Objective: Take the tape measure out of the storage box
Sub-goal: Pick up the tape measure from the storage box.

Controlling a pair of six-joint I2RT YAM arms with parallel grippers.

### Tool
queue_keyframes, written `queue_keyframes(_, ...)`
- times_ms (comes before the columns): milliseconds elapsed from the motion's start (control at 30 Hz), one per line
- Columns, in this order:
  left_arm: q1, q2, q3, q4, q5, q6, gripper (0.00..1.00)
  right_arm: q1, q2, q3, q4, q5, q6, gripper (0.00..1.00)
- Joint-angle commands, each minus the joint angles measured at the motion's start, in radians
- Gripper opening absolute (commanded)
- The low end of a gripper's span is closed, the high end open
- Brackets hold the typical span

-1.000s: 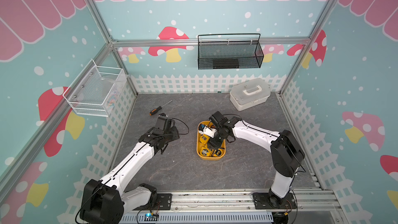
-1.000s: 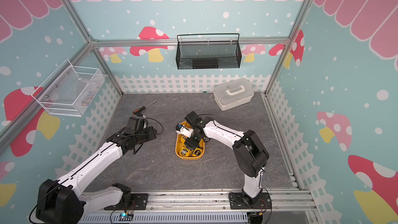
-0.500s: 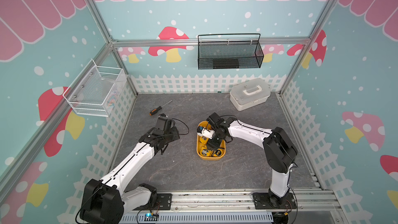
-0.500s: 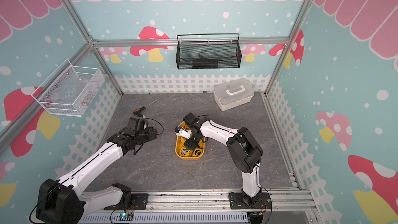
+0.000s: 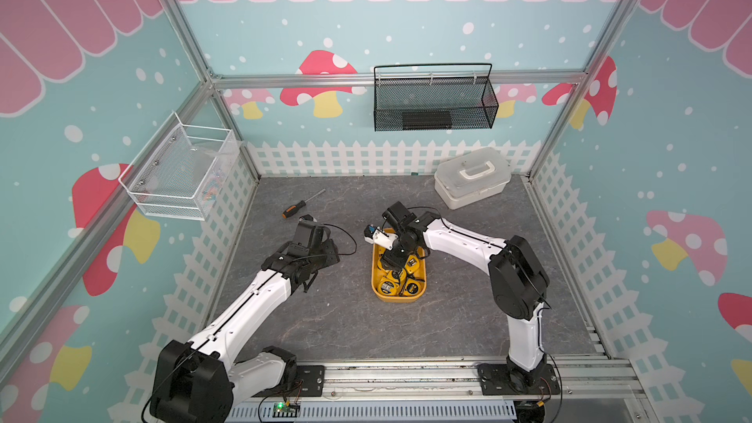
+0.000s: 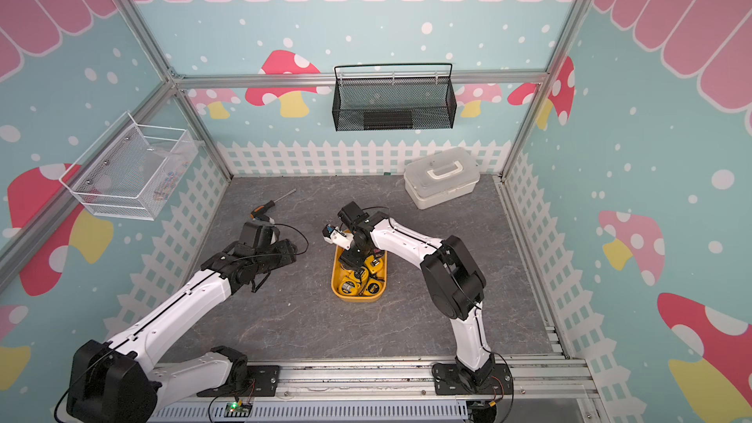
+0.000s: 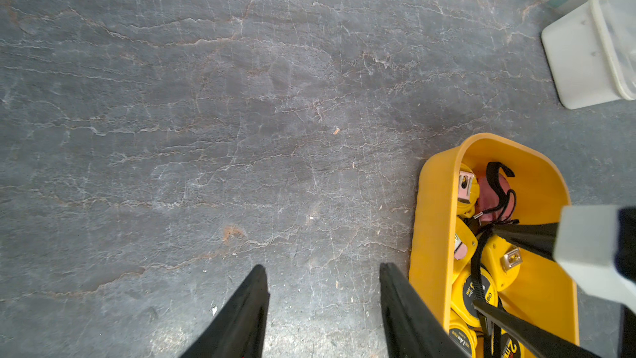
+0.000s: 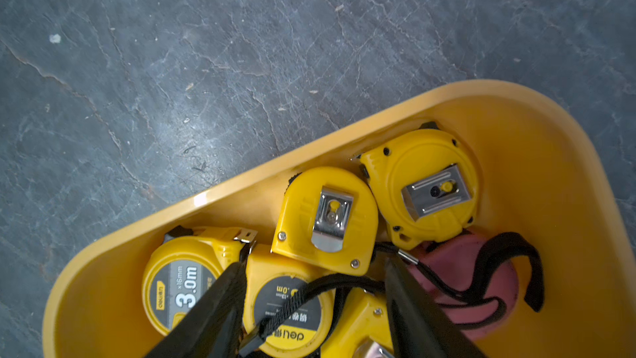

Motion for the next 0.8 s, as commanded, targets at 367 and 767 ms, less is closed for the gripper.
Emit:
queue_keyframes(367, 0.015, -0.058, -0.029, -0.006, -0.006, -0.005, 0.55, 0.009, 0.068, 0.021, -0.020, -0.011, 0.055, 0.73)
queue_keyframes(767, 0.015, -0.074, -0.043, -0.006, -0.004, -0.010, 0.55, 0.014, 0.105, 0.027, -0.021, -0.011, 0.081, 0.75)
